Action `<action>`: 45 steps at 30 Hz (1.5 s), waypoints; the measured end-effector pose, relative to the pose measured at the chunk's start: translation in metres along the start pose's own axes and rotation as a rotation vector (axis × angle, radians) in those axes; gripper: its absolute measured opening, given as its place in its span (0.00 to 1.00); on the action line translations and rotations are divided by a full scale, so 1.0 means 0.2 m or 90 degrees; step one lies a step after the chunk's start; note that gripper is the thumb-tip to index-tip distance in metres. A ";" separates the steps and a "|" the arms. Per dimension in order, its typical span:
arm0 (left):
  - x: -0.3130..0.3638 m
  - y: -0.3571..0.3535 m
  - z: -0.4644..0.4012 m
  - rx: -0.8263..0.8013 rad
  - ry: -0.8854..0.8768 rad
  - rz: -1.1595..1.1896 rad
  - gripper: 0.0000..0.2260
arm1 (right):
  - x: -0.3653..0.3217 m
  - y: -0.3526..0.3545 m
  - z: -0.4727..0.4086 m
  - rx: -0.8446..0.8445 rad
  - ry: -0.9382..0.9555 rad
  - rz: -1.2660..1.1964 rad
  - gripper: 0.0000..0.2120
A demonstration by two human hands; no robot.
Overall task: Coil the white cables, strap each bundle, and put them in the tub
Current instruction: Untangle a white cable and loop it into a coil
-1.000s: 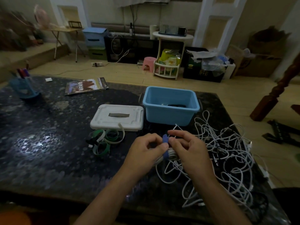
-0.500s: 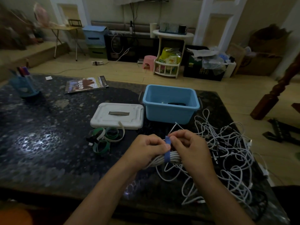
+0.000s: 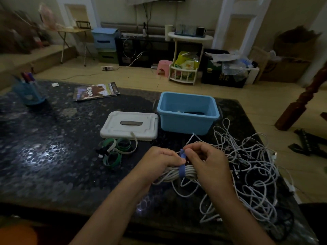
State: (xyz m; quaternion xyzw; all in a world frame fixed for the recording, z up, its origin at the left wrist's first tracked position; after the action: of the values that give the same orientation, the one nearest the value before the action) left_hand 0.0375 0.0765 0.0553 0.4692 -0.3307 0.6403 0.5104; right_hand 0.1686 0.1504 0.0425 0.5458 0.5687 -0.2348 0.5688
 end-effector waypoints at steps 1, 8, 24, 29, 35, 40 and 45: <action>0.00 0.00 0.00 0.003 0.004 0.004 0.08 | 0.00 0.00 0.00 0.002 -0.001 0.000 0.06; 0.00 0.01 0.00 0.028 0.013 -0.007 0.06 | -0.02 0.00 0.01 -0.010 0.016 0.042 0.06; 0.00 0.01 -0.01 0.009 -0.059 -0.068 0.11 | -0.03 0.05 -0.03 -0.149 -0.128 -0.152 0.06; 0.00 0.01 -0.01 0.000 -0.054 -0.044 0.11 | -0.02 0.07 -0.03 -0.160 -0.129 -0.181 0.03; -0.01 0.02 -0.02 -0.007 -0.039 -0.017 0.10 | -0.05 0.09 -0.03 -0.205 -0.118 -0.170 0.06; 0.00 0.02 -0.02 -0.018 -0.036 -0.027 0.10 | -0.06 0.08 -0.02 -0.198 -0.090 -0.173 0.06; -0.01 0.02 -0.01 -0.031 -0.038 -0.048 0.12 | -0.07 0.08 -0.02 -0.211 -0.057 -0.148 0.05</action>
State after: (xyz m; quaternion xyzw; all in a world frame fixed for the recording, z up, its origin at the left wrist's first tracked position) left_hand 0.0333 0.0777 0.0530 0.4874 -0.3432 0.5983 0.5354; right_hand 0.1785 0.1548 0.0621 0.3647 0.6327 -0.2261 0.6447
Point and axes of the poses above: each hand's wrist, its own z-axis away from the middle knuckle, its own y-axis out of the back of the hand, x = y × z, the point moved 3 cm from there along -z, towards the middle knuckle, and after that the axes turned 4 degrees about y, right-handed, at the moved point
